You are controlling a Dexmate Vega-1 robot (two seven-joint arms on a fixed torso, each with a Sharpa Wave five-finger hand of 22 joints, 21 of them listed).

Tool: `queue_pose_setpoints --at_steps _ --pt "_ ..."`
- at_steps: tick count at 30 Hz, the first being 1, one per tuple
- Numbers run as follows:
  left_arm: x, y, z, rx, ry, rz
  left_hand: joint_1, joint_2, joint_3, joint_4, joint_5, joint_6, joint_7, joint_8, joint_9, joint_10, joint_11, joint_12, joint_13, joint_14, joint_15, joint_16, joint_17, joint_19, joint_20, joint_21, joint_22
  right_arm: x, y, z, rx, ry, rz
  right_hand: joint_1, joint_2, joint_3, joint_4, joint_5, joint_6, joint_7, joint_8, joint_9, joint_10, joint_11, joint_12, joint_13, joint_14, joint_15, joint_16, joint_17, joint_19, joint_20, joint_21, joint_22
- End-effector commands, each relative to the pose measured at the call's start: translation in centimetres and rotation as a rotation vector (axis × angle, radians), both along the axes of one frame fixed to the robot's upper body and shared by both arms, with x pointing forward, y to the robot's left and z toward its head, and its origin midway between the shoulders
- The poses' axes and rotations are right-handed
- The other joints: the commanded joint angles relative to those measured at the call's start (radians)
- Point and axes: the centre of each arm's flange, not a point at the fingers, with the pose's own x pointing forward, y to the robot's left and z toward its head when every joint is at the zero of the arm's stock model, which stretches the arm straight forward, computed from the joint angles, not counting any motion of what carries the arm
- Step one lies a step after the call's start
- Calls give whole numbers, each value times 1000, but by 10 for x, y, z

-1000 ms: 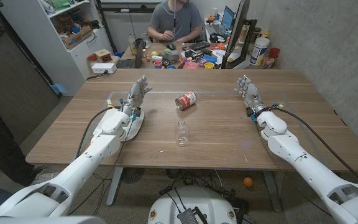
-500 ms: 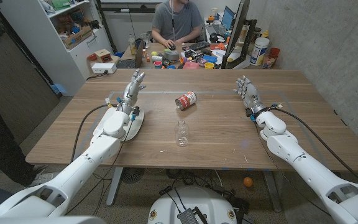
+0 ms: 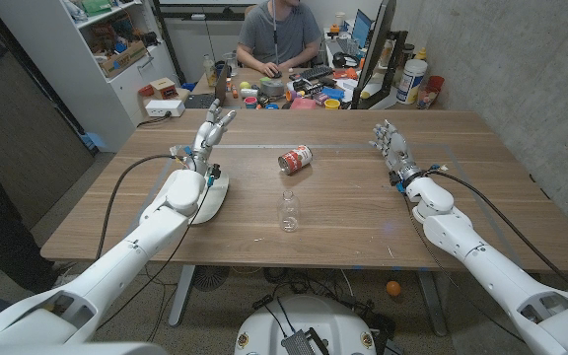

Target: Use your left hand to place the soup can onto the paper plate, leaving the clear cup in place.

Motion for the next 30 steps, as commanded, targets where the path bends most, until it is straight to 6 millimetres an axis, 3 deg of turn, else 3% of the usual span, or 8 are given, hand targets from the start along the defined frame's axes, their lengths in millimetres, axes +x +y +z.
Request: queue_pose_setpoints --at_steps 1,10,16,25,30 --pt "-7 -8 35 133 -61 115 37 -15 -2 -26 9 -19 -3 3 3 5 -1 7 6 15 2 4 2 29 10 -1 2 -11 -1 1 -15 -32 12 -1 79 9 0 1 2 6 7 2 14 -1 9 4 2 3 5 3 5 -5 -5 5" --pt "-13 -19 61 217 -101 157 82 -38 -14 -54 16 -36 -2 1 4 1 11 4 7 10 -6 -3 3 36 -4 -15 2 -15 1 4 -33 -58 22 0 77 9 0 0 4 6 7 2 19 0 10 4 5 3 5 2 7 -3 -7 5" --pt "-17 -26 74 262 -132 190 110 -48 -25 -67 22 -44 -2 3 6 19 21 11 9 7 0 -5 3 32 1 -27 2 -16 0 3 -34 -63 30 0 75 9 0 0 6 6 8 2 20 1 10 4 7 4 5 2 8 -2 -8 5" --pt "-21 -38 91 345 -155 229 130 -51 -33 -72 28 -42 -2 6 7 9 20 6 10 4 9 -7 4 37 4 -34 2 -17 0 1 -38 -73 43 -1 73 9 0 -1 11 8 9 2 13 9 6 3 11 4 5 2 11 -2 -12 5" --pt "-24 -47 102 423 -169 258 168 -55 -57 -75 39 -72 -2 0 8 -43 29 -10 13 -30 21 -16 6 32 11 -55 3 -17 0 1 -40 -80 49 -2 72 9 0 -1 14 9 10 2 14 10 6 3 13 5 4 1 12 -1 -14 5"
